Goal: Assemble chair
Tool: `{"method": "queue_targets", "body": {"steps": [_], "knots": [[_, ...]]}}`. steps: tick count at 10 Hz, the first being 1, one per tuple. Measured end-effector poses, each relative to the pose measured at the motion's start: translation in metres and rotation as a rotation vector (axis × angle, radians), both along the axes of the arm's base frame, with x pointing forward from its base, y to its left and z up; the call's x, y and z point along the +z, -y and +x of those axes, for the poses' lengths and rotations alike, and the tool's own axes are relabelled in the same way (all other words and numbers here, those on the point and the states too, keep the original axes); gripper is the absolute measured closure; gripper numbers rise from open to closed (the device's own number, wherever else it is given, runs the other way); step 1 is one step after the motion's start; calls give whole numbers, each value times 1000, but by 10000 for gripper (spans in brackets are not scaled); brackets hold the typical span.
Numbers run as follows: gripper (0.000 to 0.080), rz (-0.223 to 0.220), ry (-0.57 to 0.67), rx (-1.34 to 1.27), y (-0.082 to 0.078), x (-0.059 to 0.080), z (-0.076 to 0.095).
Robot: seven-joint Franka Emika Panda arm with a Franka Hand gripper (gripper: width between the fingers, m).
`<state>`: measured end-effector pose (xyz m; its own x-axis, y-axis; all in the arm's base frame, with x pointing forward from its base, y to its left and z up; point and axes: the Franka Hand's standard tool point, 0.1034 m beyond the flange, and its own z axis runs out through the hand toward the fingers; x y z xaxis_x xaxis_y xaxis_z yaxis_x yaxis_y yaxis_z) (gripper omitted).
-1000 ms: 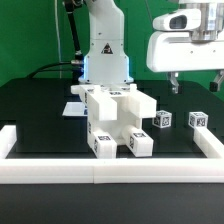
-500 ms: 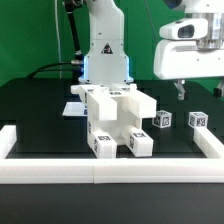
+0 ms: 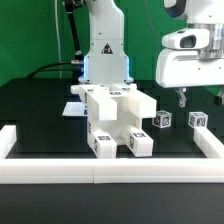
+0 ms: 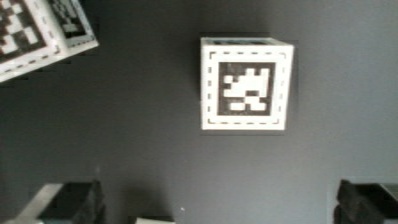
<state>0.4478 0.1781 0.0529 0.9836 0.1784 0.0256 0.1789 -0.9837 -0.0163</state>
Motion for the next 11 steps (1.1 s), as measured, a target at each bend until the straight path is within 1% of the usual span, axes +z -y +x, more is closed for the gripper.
{"method": "queue_targets", "body": {"steps": [1, 3, 6, 8, 11], "knots": [[150, 0, -2, -16, 3, -1, 0], [150, -5, -11, -26, -4, -11, -9], [150, -12, -16, -17, -7, -22, -15], [150, -16, -16, -14, -7, -28, -17], [150, -29, -20, -10, -4, -43, -22]]}}
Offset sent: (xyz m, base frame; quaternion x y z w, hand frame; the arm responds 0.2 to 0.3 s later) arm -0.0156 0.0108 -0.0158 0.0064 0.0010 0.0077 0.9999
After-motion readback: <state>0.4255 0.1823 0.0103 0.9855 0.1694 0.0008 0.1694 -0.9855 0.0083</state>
